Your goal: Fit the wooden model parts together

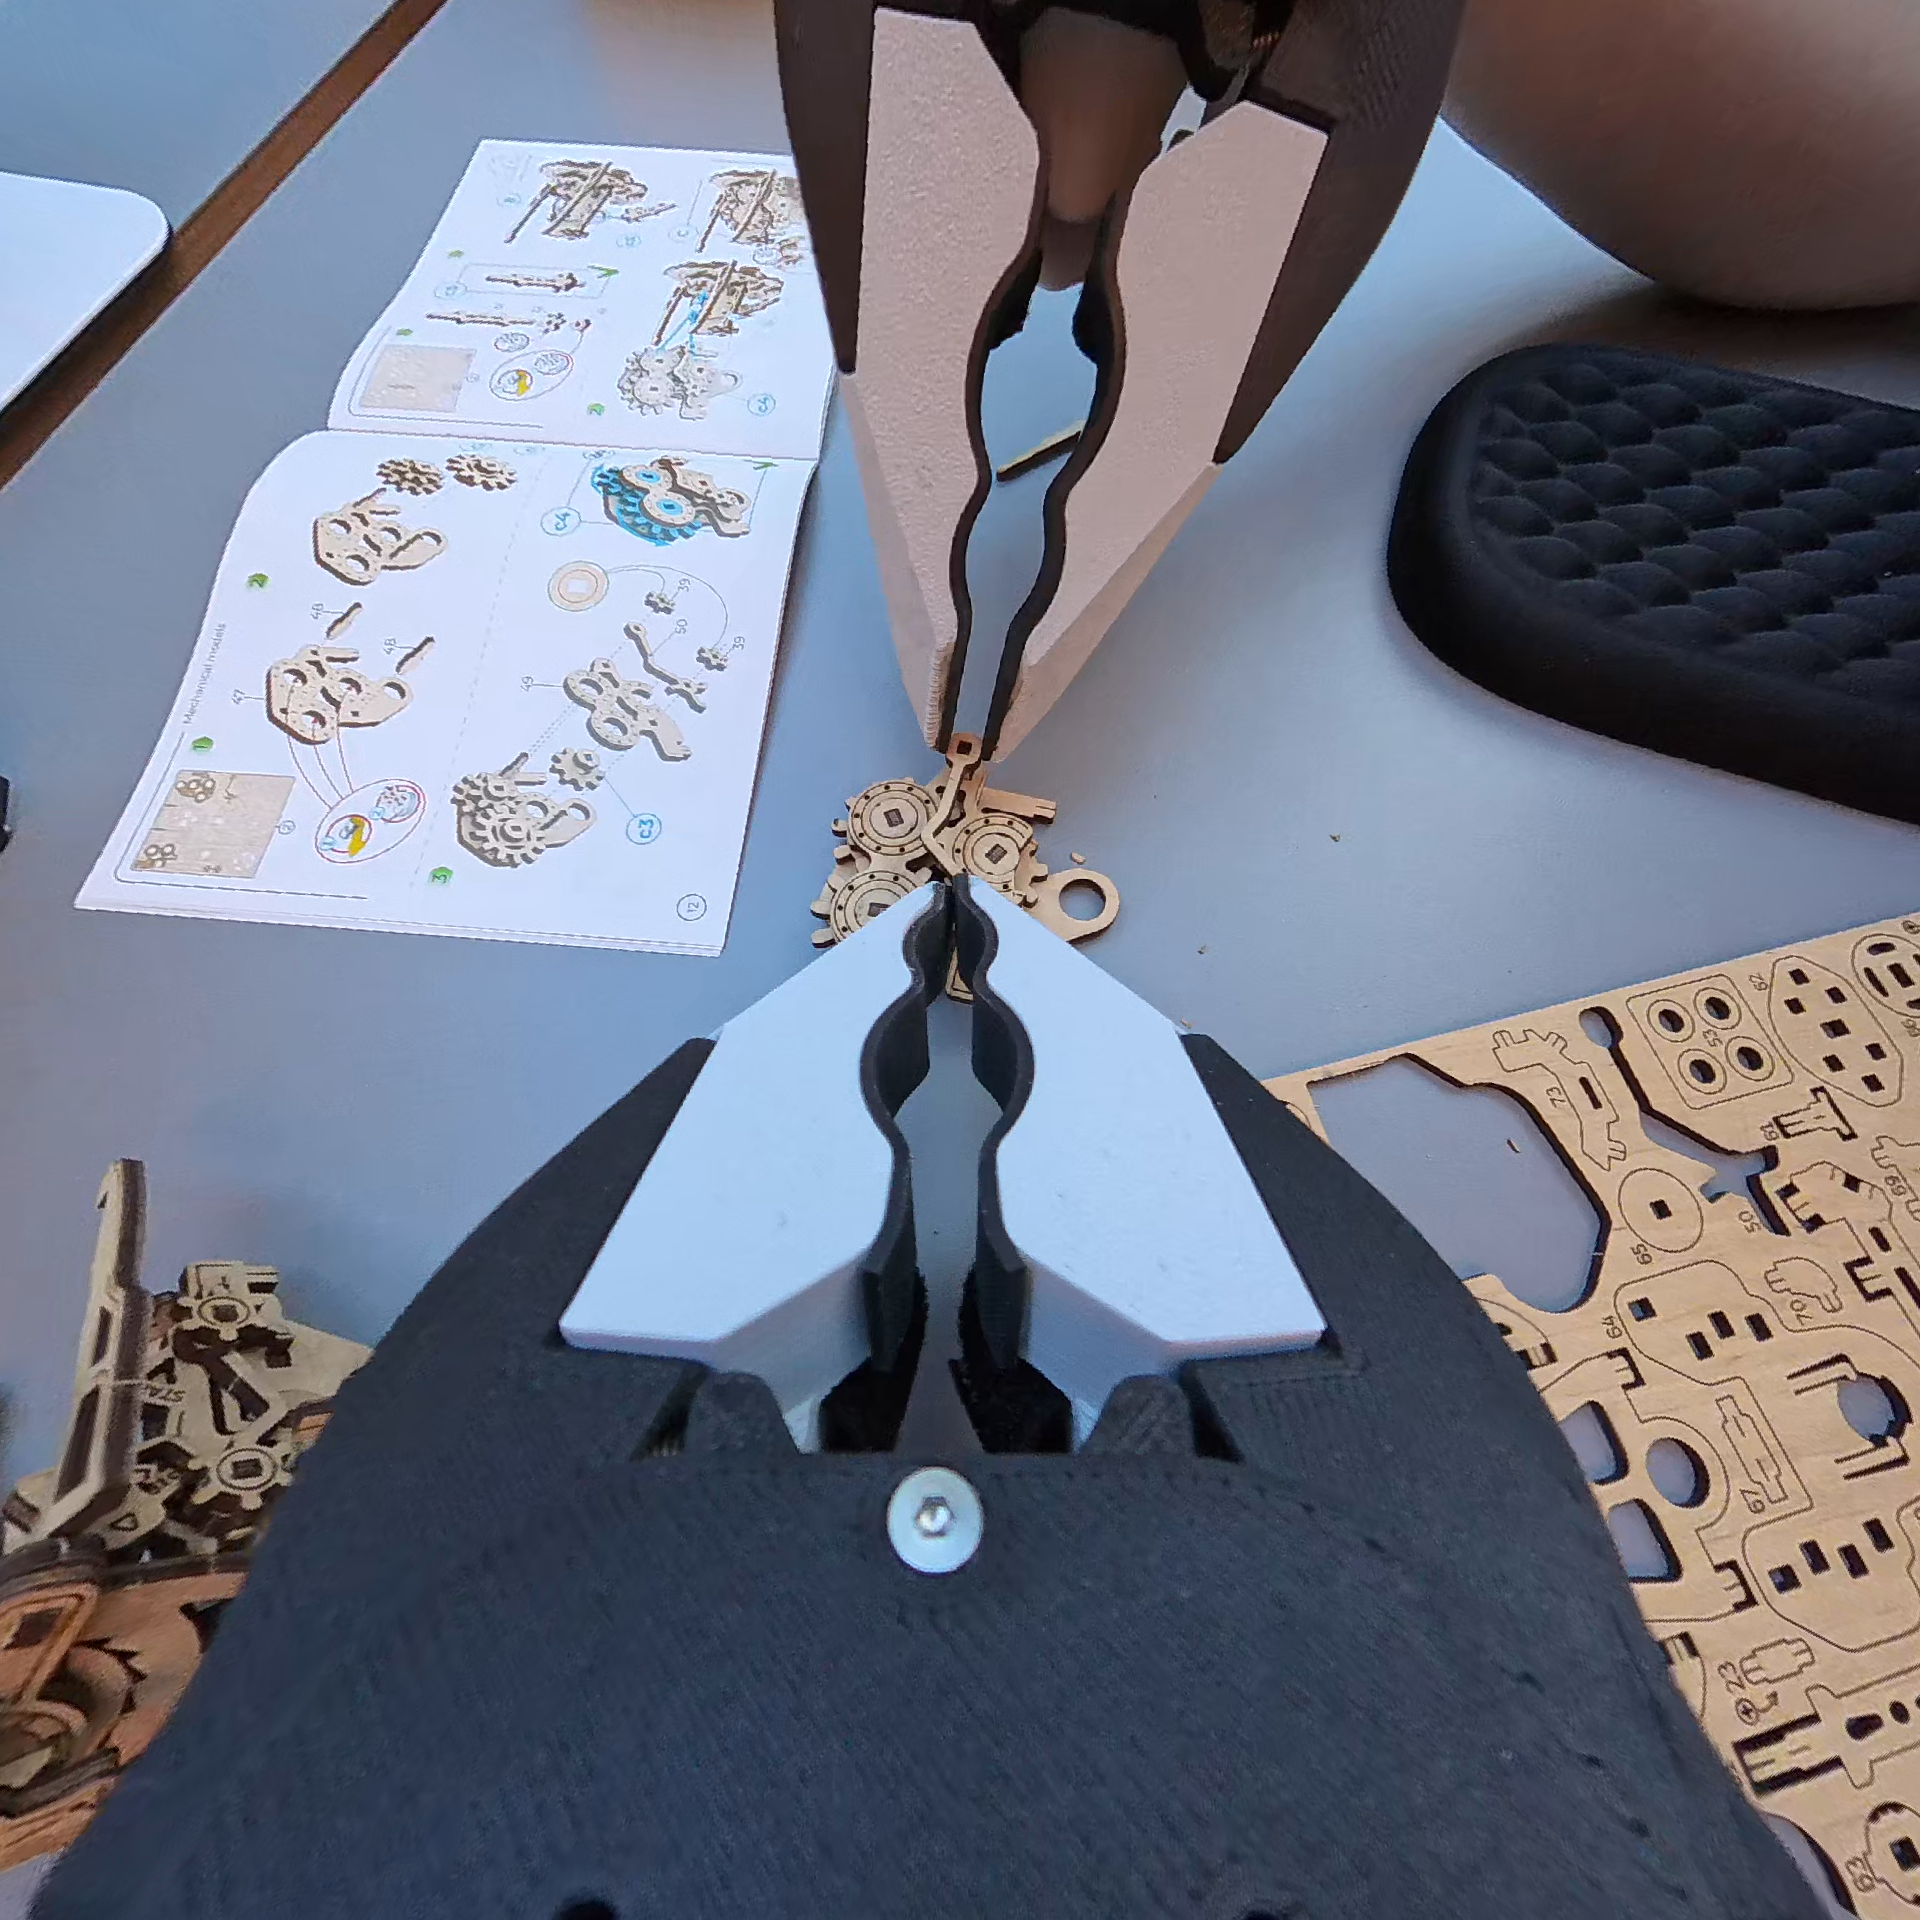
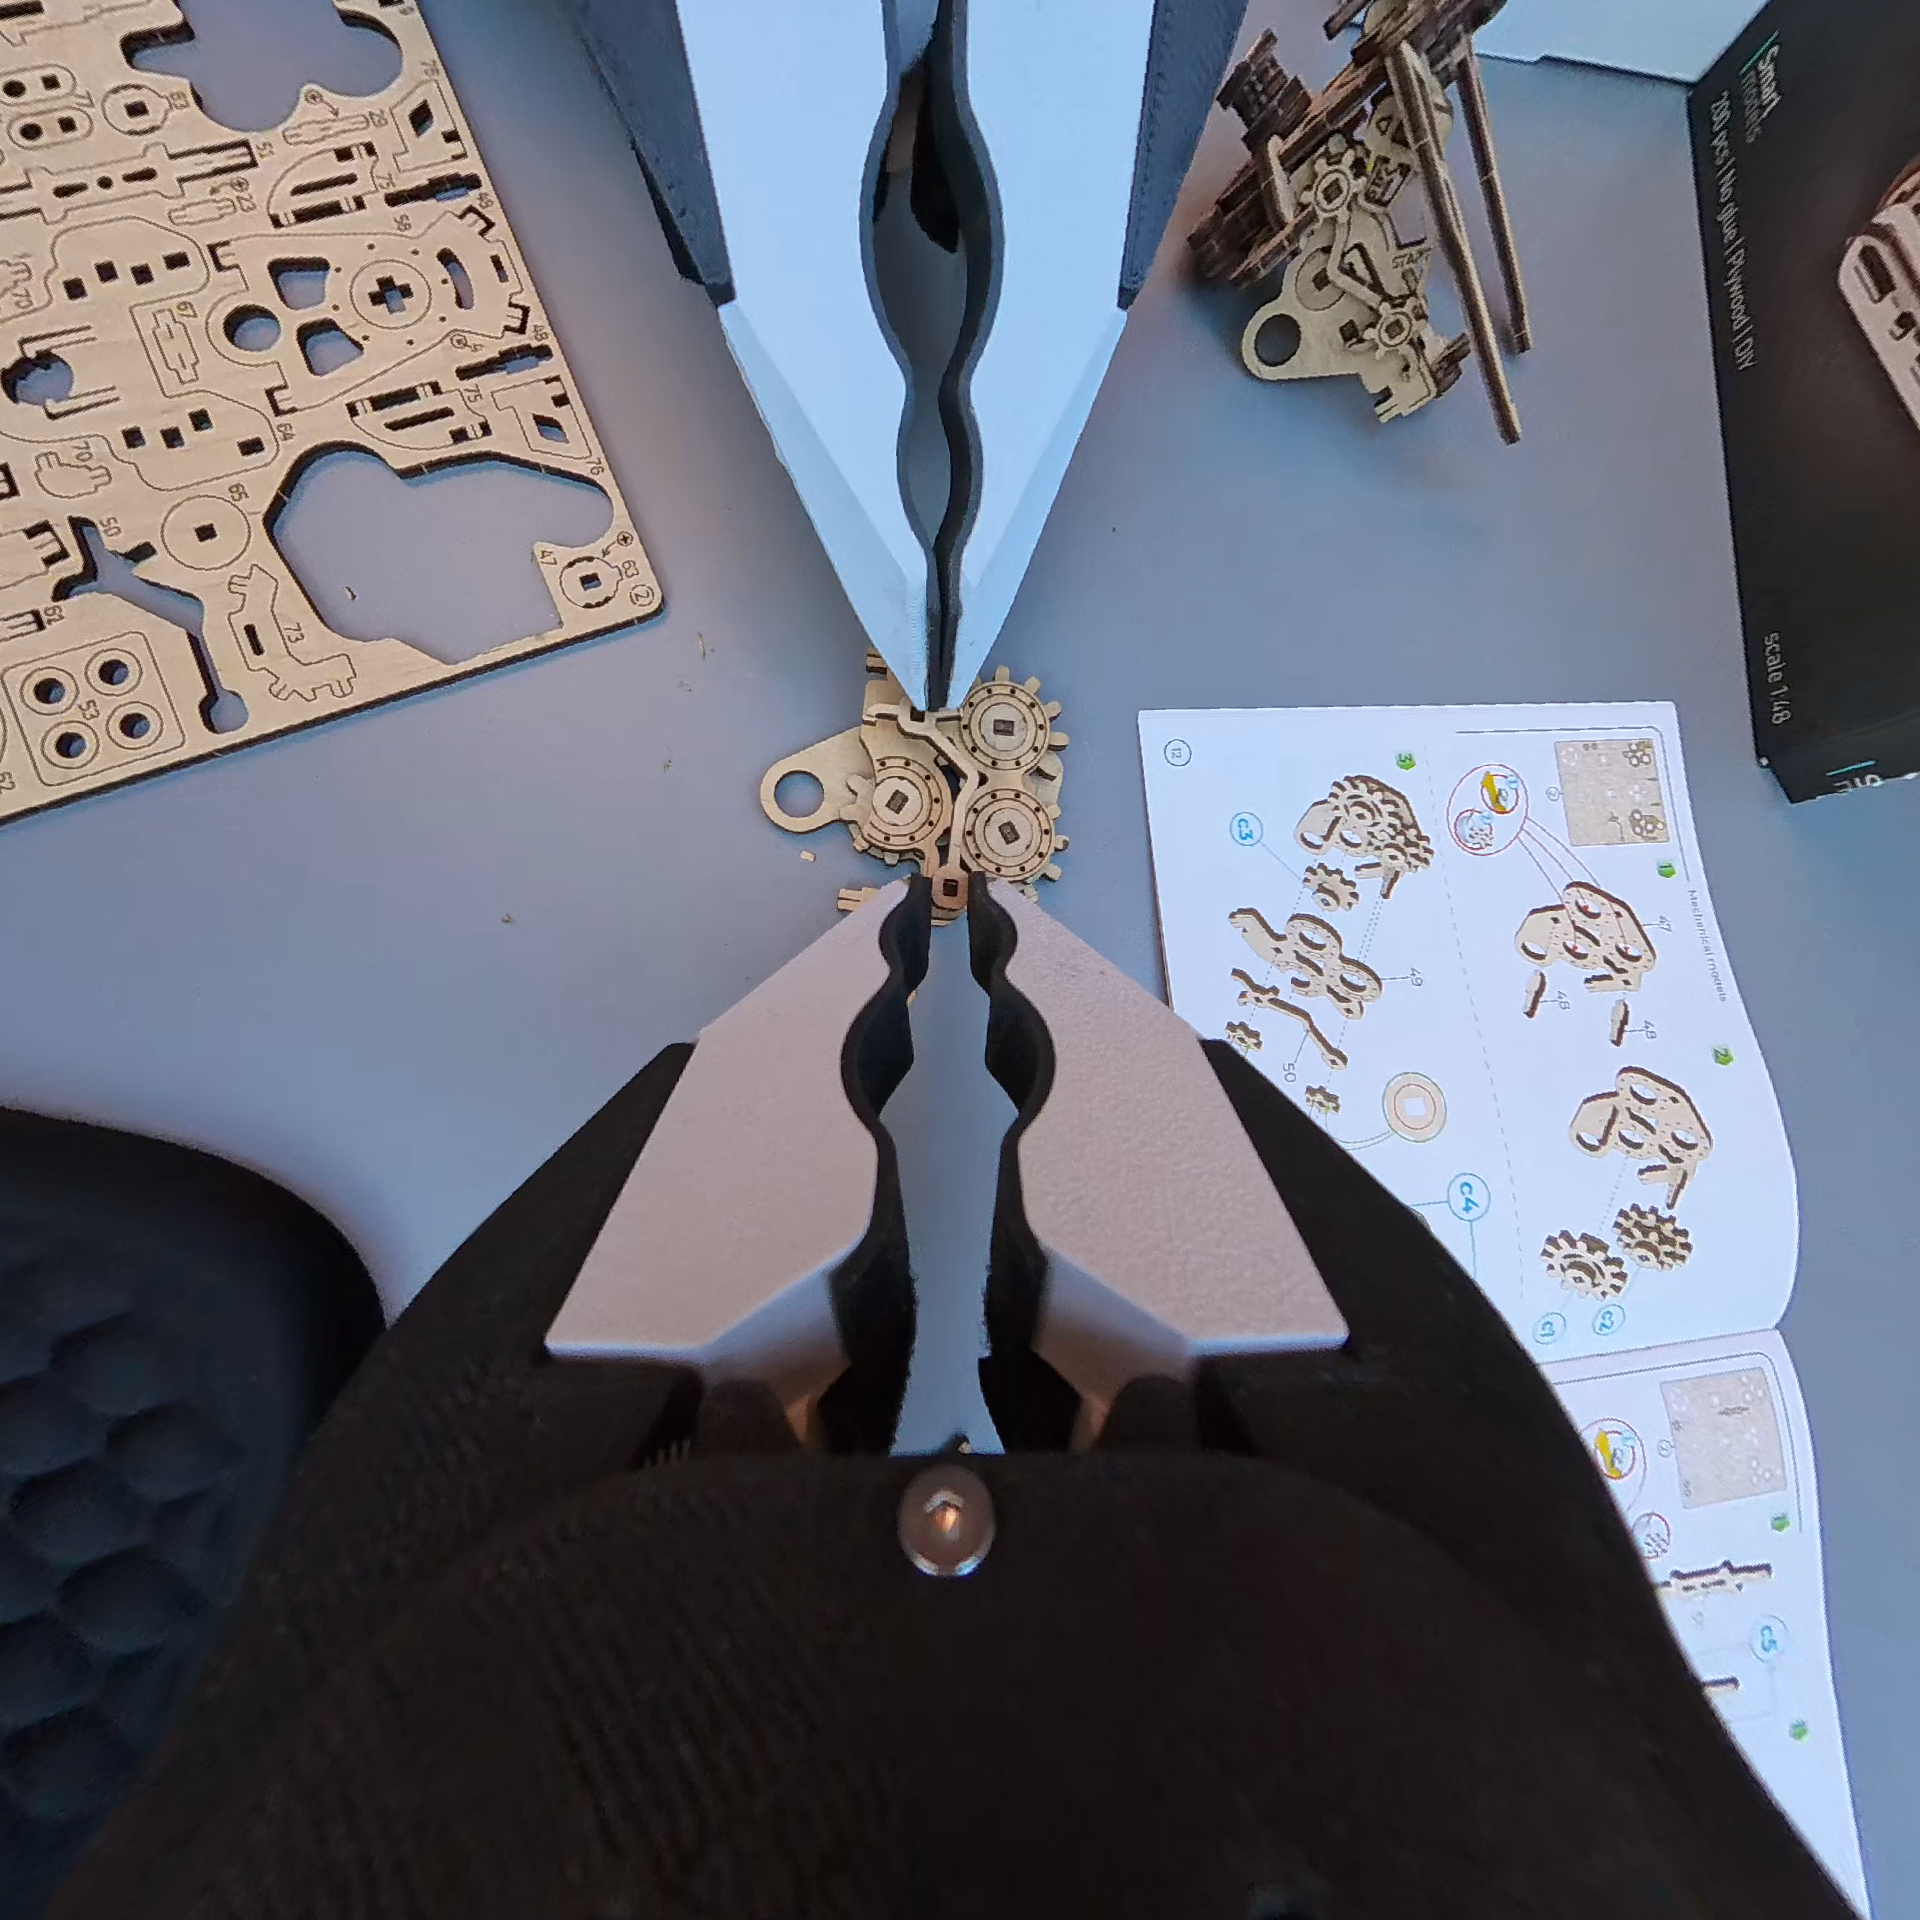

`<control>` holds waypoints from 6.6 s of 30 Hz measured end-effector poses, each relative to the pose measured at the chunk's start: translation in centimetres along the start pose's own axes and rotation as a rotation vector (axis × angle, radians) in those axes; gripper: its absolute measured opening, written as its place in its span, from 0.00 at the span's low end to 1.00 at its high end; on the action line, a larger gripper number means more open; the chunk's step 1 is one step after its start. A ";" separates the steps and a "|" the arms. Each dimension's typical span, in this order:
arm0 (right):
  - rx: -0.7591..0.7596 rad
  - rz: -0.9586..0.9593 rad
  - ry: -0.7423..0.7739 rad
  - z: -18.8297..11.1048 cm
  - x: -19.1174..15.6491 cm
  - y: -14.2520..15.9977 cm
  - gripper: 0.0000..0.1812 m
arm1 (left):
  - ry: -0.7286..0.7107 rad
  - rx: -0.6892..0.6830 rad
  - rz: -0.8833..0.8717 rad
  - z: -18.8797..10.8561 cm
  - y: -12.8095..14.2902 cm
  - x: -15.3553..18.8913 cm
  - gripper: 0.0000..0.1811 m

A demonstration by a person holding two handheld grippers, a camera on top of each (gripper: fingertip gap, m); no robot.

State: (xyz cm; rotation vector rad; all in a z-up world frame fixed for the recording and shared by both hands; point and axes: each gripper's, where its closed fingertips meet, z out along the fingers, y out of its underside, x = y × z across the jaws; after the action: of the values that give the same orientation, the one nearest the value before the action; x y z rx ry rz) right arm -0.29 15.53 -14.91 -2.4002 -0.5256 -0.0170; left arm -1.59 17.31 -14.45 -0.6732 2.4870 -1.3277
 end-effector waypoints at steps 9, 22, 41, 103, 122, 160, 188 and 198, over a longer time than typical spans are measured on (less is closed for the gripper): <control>0.028 0.029 -0.014 0.0 0.0 0.0 0.04 | -0.002 0.008 0.017 0.0 0.0 0.1 0.00; 0.084 0.085 -0.055 0.1 0.0 0.0 0.04 | -0.063 -0.008 0.067 0.0 0.0 0.0 0.00; 0.127 0.096 -0.093 0.3 -0.1 0.0 0.04 | -0.049 0.010 0.036 0.0 0.0 0.1 0.00; 0.169 0.122 -0.064 -0.6 0.8 -0.5 0.00 | -0.061 0.012 0.024 -0.2 0.0 -0.1 0.00; 0.154 0.115 -0.079 -0.1 0.6 -0.1 0.02 | -0.058 0.011 0.028 -0.1 0.0 0.0 0.00; 0.310 0.132 -0.118 -1.0 0.6 -1.5 0.00 | -0.073 0.006 0.034 -0.2 0.1 -0.2 0.00; 0.287 0.150 -0.113 0.2 0.8 -0.5 0.00 | -0.082 0.003 0.032 -0.3 0.2 -0.5 0.00; 0.371 0.129 -0.081 -0.9 1.0 -2.3 0.00 | -0.085 0.001 0.036 -0.4 0.3 -0.5 0.00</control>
State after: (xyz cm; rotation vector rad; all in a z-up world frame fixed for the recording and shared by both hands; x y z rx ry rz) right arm -0.10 16.97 -12.64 -2.0713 -0.3717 0.2167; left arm -1.43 17.96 -14.44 -0.6668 2.4193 -1.2609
